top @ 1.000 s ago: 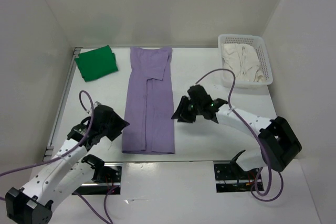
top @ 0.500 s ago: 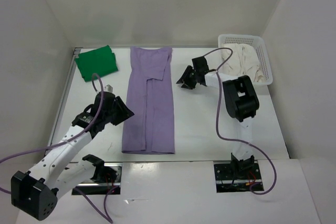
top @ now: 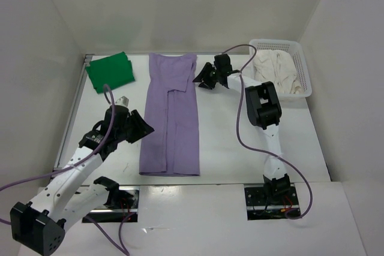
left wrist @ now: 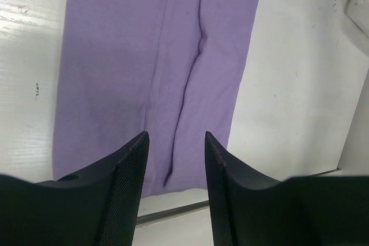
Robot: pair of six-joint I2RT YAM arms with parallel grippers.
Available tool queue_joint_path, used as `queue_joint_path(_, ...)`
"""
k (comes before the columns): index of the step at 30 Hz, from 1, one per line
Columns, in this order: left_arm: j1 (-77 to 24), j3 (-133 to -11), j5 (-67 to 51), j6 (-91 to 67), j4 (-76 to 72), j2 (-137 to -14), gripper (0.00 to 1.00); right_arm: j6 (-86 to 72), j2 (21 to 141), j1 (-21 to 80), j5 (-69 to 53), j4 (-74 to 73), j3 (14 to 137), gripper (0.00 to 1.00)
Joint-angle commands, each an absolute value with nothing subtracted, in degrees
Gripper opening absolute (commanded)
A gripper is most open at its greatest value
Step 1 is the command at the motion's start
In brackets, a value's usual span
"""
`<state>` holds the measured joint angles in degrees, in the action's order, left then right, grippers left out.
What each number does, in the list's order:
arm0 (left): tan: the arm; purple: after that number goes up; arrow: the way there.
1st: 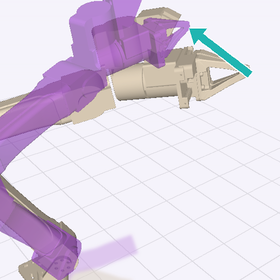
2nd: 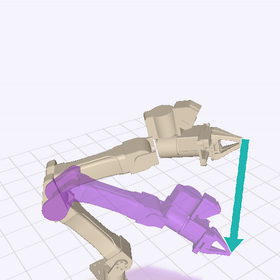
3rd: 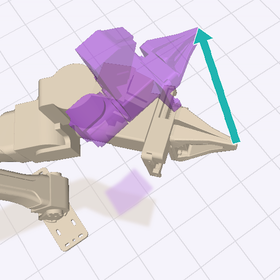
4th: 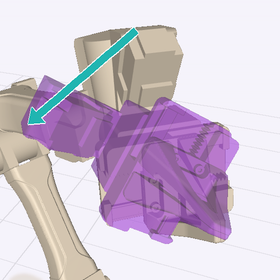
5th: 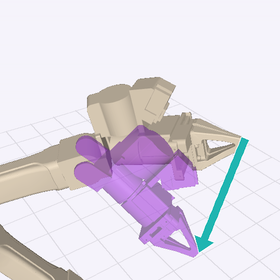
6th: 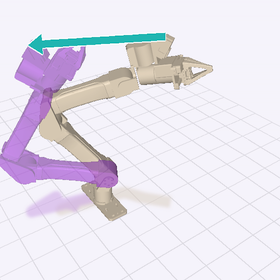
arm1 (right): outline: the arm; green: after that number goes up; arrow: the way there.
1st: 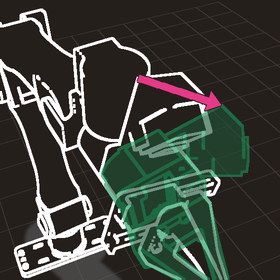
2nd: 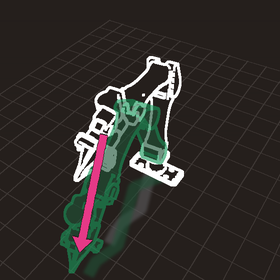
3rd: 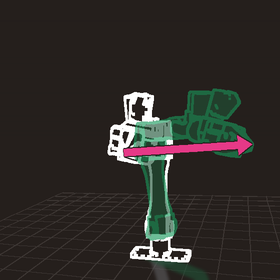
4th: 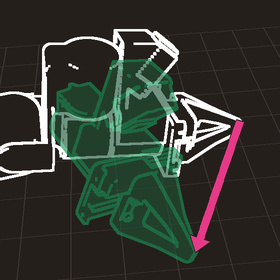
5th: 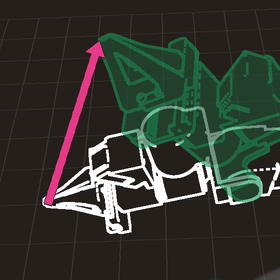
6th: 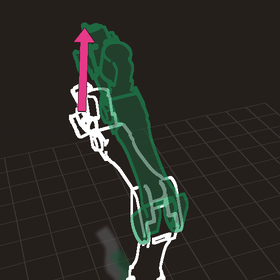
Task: Fold and stack the t-shirts
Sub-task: Rotate the tshirt 90 degrees, then grab the bottom of the folded rectangular tshirt with both arms
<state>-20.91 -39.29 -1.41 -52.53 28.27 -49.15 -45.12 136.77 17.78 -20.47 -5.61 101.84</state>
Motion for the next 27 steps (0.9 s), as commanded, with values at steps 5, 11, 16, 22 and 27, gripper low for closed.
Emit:
queue_joint_path(5,-20.6,-38.8,-0.9,-52.5,25.6,-51.3,0.51,-42.4,144.0,19.2,-21.1,-12.2,110.8,0.37)
queue_joint_path(11,-20.6,-38.3,-0.3,-52.5,25.6,-51.3,0.51,-42.4,146.2,18.6,-20.6,-14.6,114.4,0.02)
queue_joint_path(16,-20.6,-37.8,-0.3,-52.5,25.6,-52.5,0.52,-41.0,146.2,15.1,-18.8,-17.7,116.6,0.0)
queue_joint_path(22,-20.6,-37.2,-1.5,-50.5,27.7,-55.6,0.55,-37.4,146.2,11.5,-17.5,-21.3,120.2,0.0)
queue_joint_path(27,-20.6,-36.7,-2.1,-51.2,27.7,-57.3,0.55,-36.1,144.9,8.4,-19.1,-22.6,120.2,0.28)
